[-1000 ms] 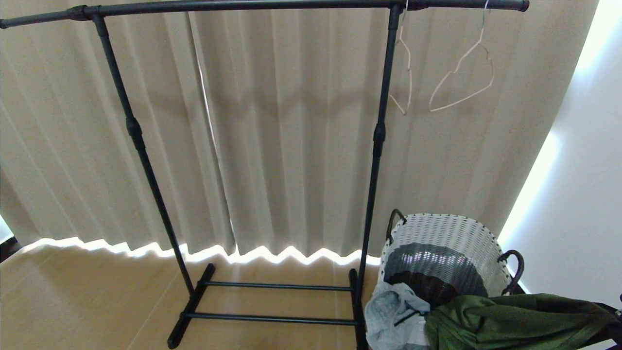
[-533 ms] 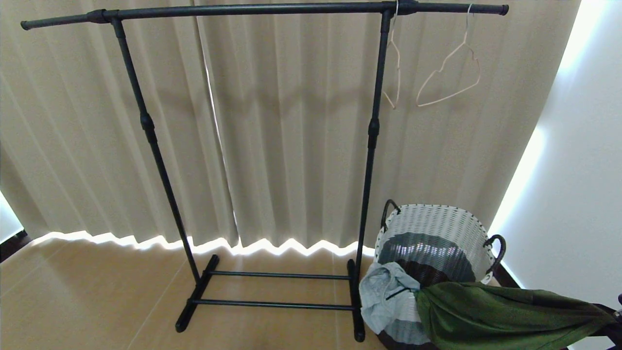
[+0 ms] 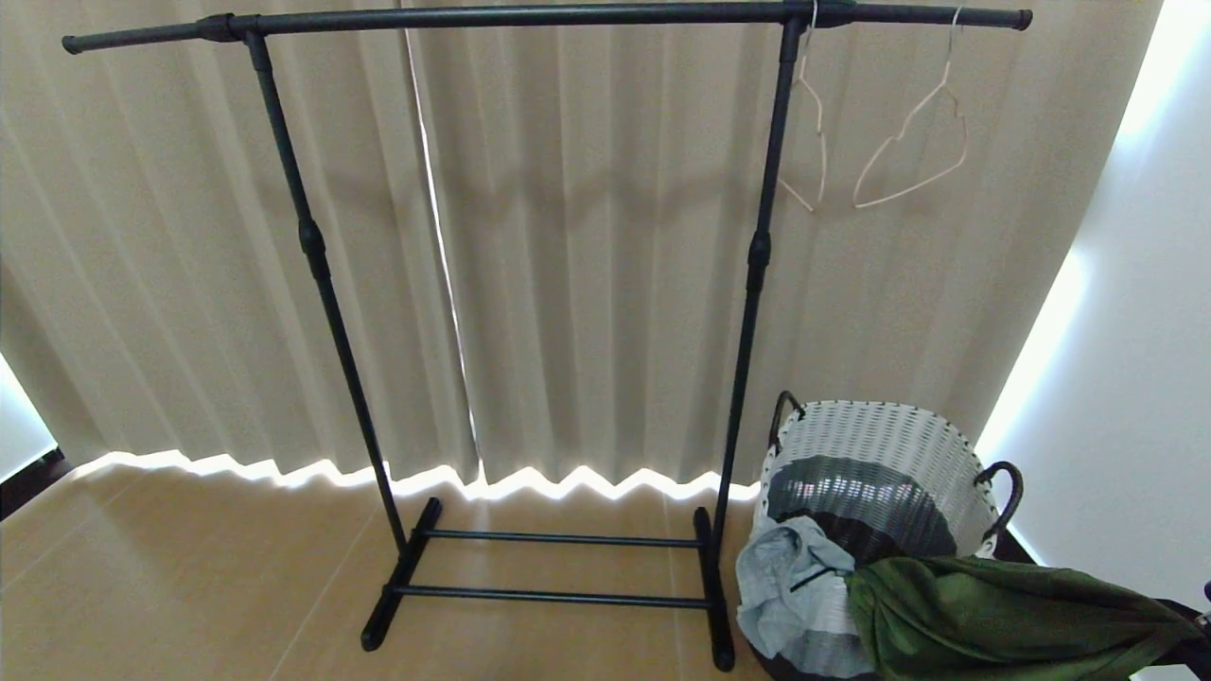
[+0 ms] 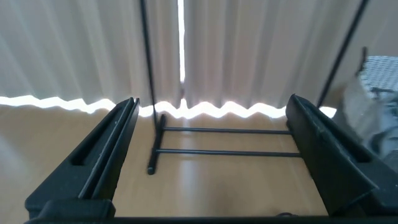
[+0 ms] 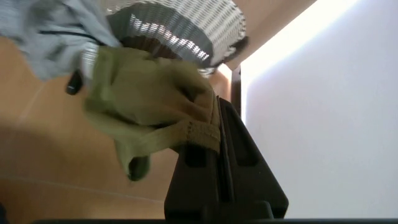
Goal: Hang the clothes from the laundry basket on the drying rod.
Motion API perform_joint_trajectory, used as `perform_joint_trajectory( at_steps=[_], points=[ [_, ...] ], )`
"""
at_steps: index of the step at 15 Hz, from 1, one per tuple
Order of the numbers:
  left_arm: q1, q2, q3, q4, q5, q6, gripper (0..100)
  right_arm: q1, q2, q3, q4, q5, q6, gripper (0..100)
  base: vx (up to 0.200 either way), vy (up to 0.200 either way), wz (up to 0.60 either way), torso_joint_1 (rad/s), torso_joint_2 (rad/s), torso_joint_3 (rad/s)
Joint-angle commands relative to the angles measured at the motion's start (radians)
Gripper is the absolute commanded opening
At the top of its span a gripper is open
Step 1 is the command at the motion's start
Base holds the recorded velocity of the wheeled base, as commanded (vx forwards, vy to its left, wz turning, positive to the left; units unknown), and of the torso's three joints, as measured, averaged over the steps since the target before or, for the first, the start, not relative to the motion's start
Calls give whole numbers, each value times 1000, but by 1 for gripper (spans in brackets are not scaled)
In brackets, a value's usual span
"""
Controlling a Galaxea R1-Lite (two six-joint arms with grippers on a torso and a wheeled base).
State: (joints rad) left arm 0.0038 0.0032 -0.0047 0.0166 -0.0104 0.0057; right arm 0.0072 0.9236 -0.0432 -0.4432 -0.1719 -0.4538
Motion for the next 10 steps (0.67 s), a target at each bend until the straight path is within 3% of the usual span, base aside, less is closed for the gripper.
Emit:
perform_joint_trajectory(
  at_steps=[1, 8, 10],
  points=[
    [1, 0, 0, 0, 0, 0, 100, 0, 1, 0, 0, 0, 0, 0, 0, 200, 0, -2, 7, 7],
    [1, 0, 0, 0, -2, 7, 100, 2, 4, -9, 0, 22, 0, 0, 0, 200, 0, 5, 2, 2],
    [1, 0, 0, 0, -2, 7, 100, 2, 4, -15, -2, 25, 0, 0, 0, 0, 0, 0, 0, 0]
  ],
)
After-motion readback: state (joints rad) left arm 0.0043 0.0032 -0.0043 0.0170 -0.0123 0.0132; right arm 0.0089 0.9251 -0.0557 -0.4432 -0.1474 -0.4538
